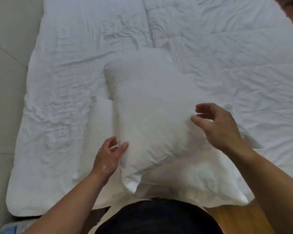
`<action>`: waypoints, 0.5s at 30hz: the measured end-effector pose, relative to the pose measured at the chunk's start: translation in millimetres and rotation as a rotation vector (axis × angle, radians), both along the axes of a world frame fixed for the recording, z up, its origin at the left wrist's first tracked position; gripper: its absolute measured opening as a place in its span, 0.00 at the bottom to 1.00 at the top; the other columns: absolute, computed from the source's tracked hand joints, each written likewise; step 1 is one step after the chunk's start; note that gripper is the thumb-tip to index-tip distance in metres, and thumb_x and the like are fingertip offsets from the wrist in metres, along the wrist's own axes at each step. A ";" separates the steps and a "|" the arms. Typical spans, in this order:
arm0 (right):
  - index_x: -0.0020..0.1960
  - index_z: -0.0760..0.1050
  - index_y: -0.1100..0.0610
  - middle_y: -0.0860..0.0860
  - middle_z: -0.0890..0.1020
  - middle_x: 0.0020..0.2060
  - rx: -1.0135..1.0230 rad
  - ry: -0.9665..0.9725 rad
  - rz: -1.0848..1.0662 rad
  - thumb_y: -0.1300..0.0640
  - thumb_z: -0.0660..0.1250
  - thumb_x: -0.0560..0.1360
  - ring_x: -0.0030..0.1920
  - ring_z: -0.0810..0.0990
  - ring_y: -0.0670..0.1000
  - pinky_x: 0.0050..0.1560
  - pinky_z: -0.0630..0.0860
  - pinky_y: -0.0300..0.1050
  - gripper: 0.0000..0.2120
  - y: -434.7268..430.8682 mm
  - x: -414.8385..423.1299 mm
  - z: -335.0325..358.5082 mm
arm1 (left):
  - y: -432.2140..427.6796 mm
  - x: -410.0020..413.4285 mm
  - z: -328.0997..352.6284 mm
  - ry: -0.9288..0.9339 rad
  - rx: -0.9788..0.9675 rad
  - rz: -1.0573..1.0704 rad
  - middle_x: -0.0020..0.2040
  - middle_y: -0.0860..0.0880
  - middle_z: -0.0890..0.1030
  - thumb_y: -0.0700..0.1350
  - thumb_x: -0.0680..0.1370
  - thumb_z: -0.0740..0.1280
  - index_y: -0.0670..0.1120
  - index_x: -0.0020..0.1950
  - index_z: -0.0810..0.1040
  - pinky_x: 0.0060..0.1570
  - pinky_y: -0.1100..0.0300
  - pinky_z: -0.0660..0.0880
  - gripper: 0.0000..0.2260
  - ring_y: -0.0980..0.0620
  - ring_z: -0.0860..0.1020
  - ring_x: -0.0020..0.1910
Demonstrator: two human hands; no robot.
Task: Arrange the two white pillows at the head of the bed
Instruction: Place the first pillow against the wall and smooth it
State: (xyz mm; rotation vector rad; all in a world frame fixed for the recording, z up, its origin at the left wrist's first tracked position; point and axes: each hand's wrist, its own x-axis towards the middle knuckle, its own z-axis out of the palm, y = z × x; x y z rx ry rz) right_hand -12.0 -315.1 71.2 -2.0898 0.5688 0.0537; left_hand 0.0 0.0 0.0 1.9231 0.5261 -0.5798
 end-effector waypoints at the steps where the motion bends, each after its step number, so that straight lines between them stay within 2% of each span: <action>1: 0.65 0.80 0.51 0.43 0.84 0.57 -0.049 0.007 0.017 0.51 0.76 0.75 0.55 0.83 0.42 0.53 0.76 0.37 0.19 -6.2 12.6 -0.5 | -4.1 8.0 -2.4 -0.013 0.020 0.009 0.74 0.47 0.76 0.57 0.77 0.73 0.48 0.78 0.70 0.68 0.49 0.74 0.32 0.50 0.77 0.65; 4: 0.69 0.78 0.52 0.47 0.83 0.62 -0.177 0.117 0.108 0.46 0.74 0.75 0.58 0.80 0.46 0.55 0.72 0.41 0.25 -21.5 51.9 -2.0 | -15.6 33.3 -4.3 0.018 0.067 0.008 0.78 0.45 0.71 0.62 0.76 0.72 0.49 0.81 0.66 0.68 0.51 0.71 0.37 0.46 0.74 0.70; 6: 0.71 0.76 0.52 0.51 0.81 0.65 -0.257 0.179 0.155 0.42 0.73 0.74 0.61 0.79 0.51 0.57 0.71 0.44 0.29 -29.6 77.1 -13.1 | -24.2 47.8 -13.0 0.044 0.075 0.029 0.80 0.45 0.69 0.66 0.74 0.71 0.50 0.82 0.64 0.73 0.47 0.70 0.42 0.43 0.72 0.75; 9: 0.74 0.72 0.53 0.55 0.77 0.70 -0.313 0.273 0.210 0.36 0.72 0.72 0.69 0.75 0.56 0.63 0.70 0.49 0.36 -41.8 106.7 -34.3 | -33.1 67.0 -23.0 0.066 0.088 0.049 0.79 0.45 0.70 0.74 0.65 0.70 0.51 0.82 0.63 0.74 0.42 0.70 0.50 0.42 0.74 0.74; 12: 0.78 0.67 0.51 0.54 0.73 0.74 -0.244 0.379 0.200 0.29 0.70 0.69 0.72 0.72 0.57 0.62 0.68 0.49 0.44 -53.6 127.4 -52.6 | -40.7 83.6 -35.0 0.073 0.041 0.099 0.71 0.49 0.78 0.78 0.59 0.72 0.52 0.78 0.69 0.70 0.44 0.75 0.53 0.44 0.80 0.66; 15: 0.79 0.66 0.51 0.50 0.74 0.74 -0.093 0.441 0.133 0.21 0.70 0.60 0.70 0.75 0.56 0.68 0.71 0.51 0.55 -65.7 142.3 -71.8 | -46.6 97.4 -48.2 0.085 0.001 0.130 0.66 0.52 0.81 0.77 0.59 0.73 0.53 0.76 0.71 0.68 0.45 0.76 0.51 0.45 0.82 0.62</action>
